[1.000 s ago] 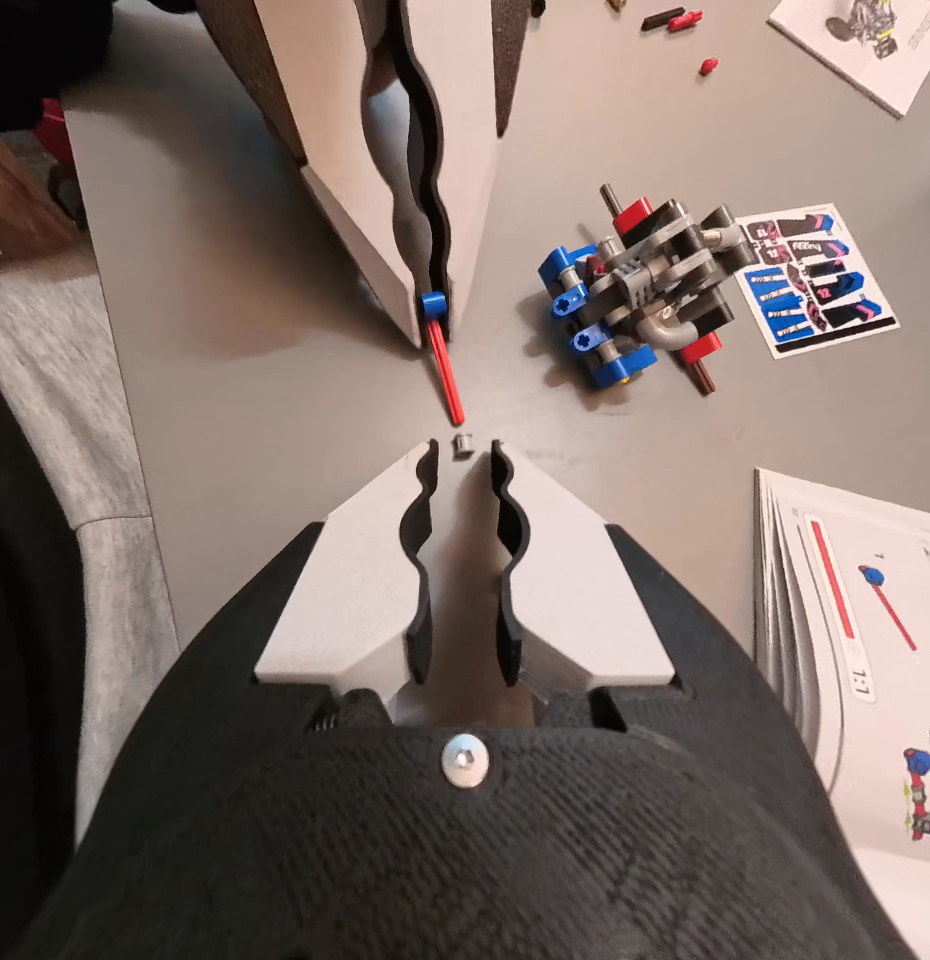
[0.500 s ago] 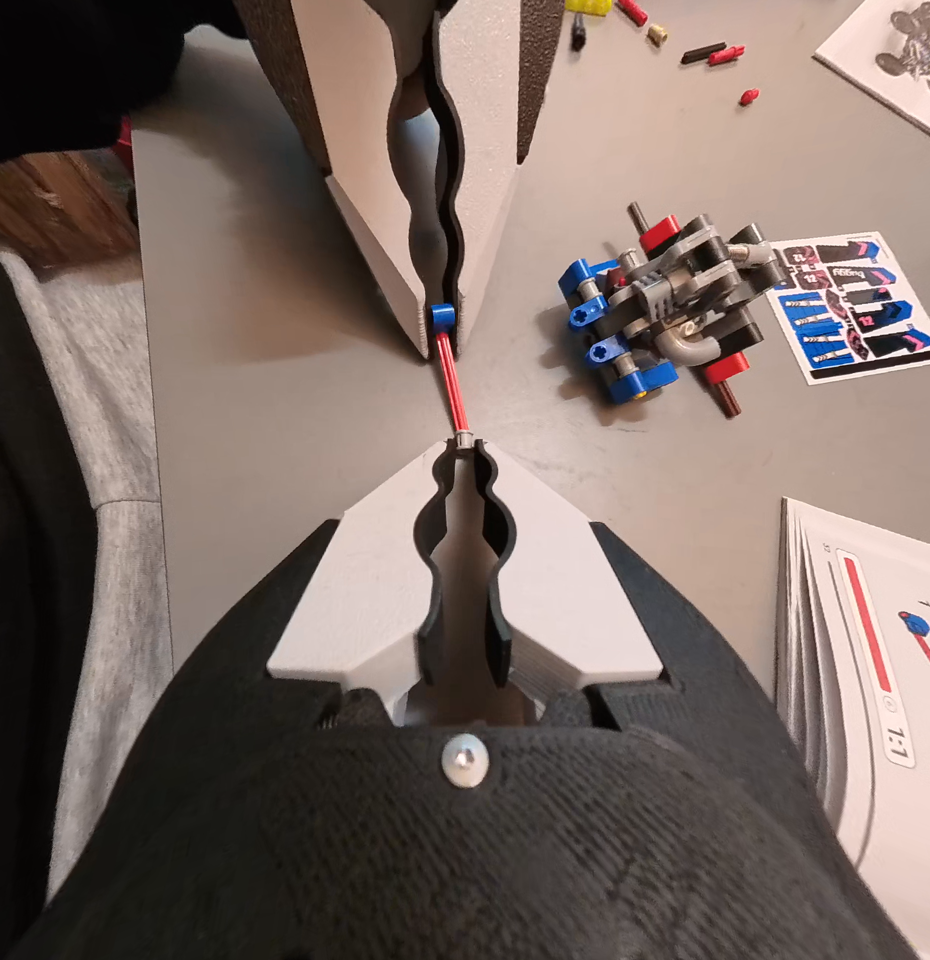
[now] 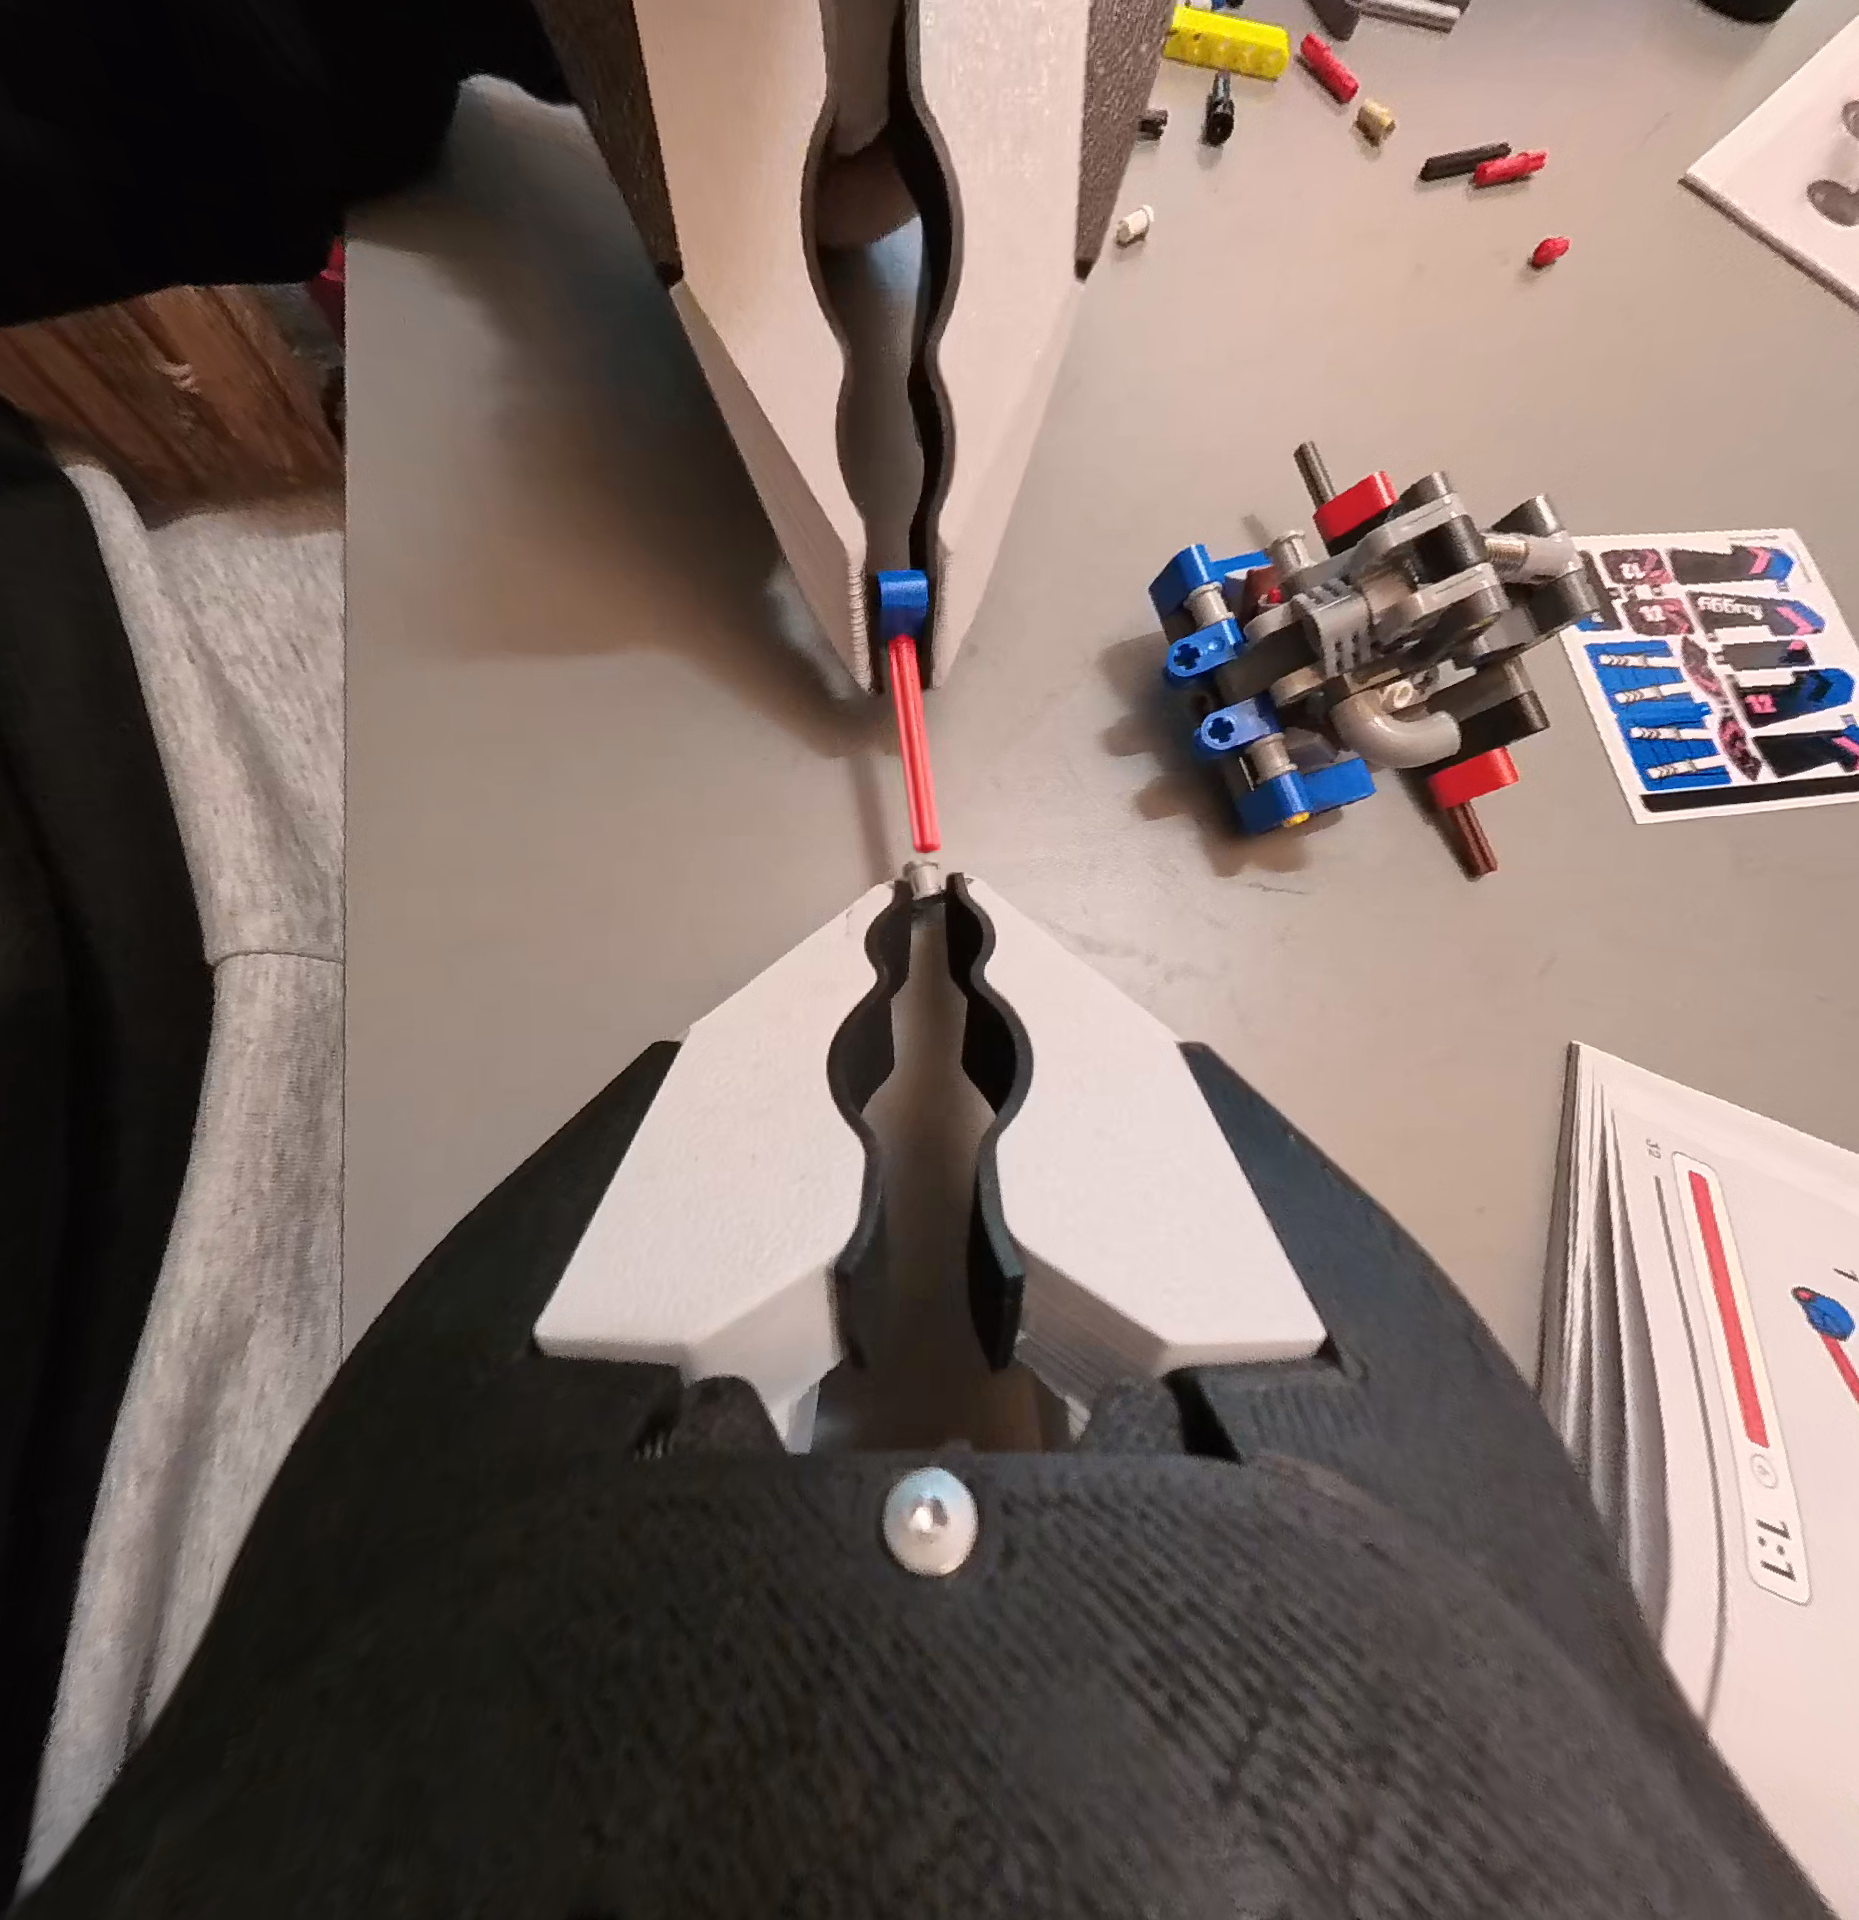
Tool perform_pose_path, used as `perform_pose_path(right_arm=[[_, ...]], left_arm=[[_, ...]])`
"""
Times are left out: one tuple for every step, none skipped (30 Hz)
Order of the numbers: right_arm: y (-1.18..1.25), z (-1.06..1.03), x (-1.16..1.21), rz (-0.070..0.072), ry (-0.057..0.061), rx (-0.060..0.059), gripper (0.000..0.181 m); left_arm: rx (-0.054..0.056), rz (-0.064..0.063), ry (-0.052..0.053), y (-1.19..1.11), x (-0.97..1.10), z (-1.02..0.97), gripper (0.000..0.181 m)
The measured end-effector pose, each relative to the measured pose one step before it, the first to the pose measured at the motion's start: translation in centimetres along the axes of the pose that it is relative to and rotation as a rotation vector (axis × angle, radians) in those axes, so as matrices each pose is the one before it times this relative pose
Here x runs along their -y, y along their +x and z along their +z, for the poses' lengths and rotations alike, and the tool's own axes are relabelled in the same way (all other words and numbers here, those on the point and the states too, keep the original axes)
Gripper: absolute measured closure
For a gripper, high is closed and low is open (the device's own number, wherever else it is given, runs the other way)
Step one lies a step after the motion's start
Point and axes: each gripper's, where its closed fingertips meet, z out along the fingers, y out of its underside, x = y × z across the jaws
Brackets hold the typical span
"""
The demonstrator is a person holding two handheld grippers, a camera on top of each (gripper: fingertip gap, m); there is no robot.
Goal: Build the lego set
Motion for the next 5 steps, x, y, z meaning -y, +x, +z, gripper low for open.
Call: perform_pose_path(right_arm=[[0.077,-0.17,0.194,-0.003,0.0167,-0.0058,0.176],[0.028,-0.235,0.277,0.0019,0.0228,0.0015,0.177],[0.024,-0.274,0.33,0.0035,0.0277,0.0056,0.177],[0.088,-0.265,0.349,0.007,0.0284,0.0036,0.177],[0.022,-0.181,0.239,0.0097,0.0197,0.0098,0.177]], left_arm=[[0.0007,0.0008,-0.0046,-0.037,-0.173,-0.11,0.177],[0.0084,0.0017,-0.0017,-0.137,-0.128,-0.116,0.177],[0.0047,-0.0004,0.0055,-0.083,0.026,-0.109,0.177],[-0.0014,-0.0015,0.0069,-0.001,0.076,-0.06,0.177],[0.0005,-0.0023,0.002,-0.026,0.027,-0.02,0.177]])
